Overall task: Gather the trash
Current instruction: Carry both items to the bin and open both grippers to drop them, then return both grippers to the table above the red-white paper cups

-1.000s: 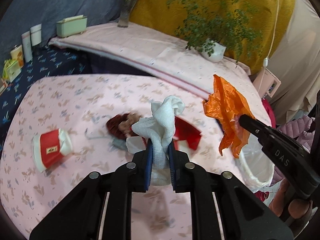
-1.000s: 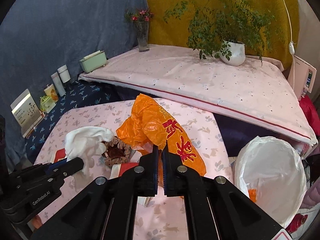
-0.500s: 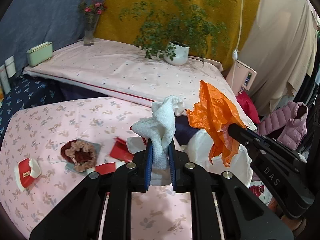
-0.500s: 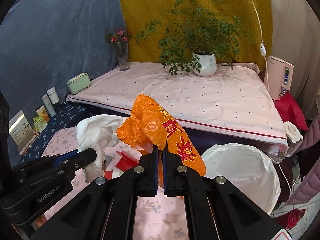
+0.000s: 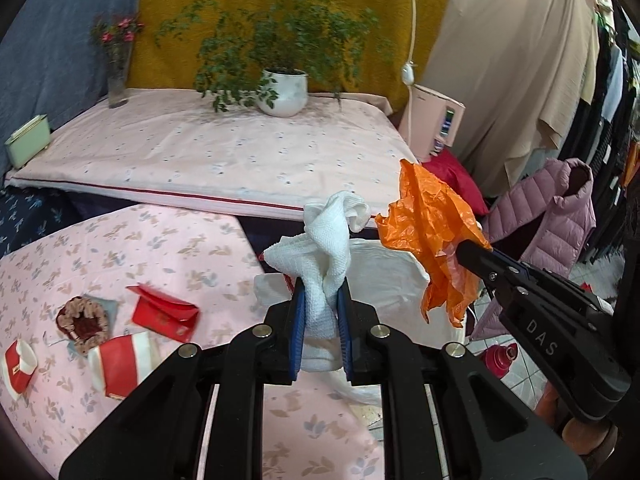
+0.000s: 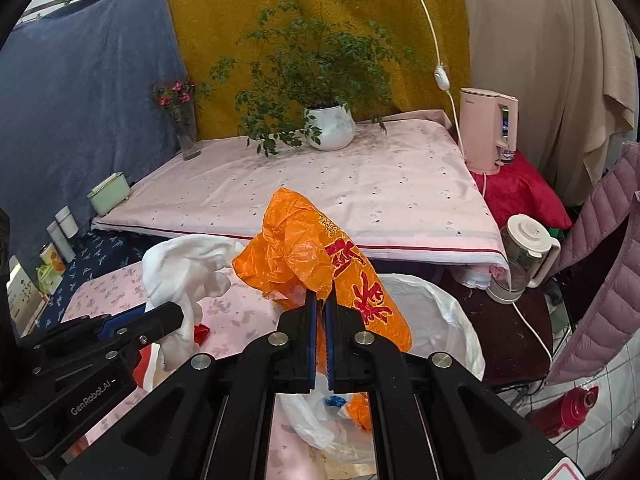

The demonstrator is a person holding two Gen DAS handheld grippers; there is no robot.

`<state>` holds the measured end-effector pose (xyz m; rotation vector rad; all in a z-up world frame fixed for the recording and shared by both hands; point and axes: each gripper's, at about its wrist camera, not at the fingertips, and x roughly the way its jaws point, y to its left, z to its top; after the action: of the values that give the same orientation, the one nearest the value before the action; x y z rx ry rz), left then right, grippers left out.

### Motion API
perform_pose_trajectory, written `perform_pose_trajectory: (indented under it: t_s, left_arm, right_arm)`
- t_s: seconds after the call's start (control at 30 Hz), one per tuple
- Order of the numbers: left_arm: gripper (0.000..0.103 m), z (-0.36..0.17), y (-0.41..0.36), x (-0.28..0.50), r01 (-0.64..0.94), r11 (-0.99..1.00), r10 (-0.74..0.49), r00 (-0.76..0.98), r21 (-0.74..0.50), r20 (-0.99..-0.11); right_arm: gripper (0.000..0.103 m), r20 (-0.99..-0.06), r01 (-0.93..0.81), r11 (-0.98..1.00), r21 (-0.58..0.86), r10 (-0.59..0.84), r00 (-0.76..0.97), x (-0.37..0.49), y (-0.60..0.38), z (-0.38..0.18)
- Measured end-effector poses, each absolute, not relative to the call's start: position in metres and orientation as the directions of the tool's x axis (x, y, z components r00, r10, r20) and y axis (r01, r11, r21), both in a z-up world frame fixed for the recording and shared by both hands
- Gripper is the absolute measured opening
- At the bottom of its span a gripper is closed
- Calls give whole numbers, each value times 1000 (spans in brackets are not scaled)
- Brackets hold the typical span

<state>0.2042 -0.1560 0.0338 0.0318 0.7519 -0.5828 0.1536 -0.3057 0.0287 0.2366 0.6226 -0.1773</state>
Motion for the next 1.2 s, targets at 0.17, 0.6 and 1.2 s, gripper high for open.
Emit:
perform_pose_trajectory:
  t_s: [0.17, 0.6, 1.2]
  left_arm:
    - [15, 33, -187, 201, 551, 819, -506, 560, -161, -657]
    - [82, 37, -208, 200, 549, 824, -511, 612, -141, -603]
    - [82, 38, -162, 213, 474, 867, -463, 650, -154, -603]
  right_arm:
    - [3, -611, 275, 947, 168, -118, 782, 148, -331, 19]
    - [51, -600, 372, 908, 193, -191, 777, 141, -364, 8]
    - [51, -590, 306, 938, 166, -154, 792, 151, -331, 21]
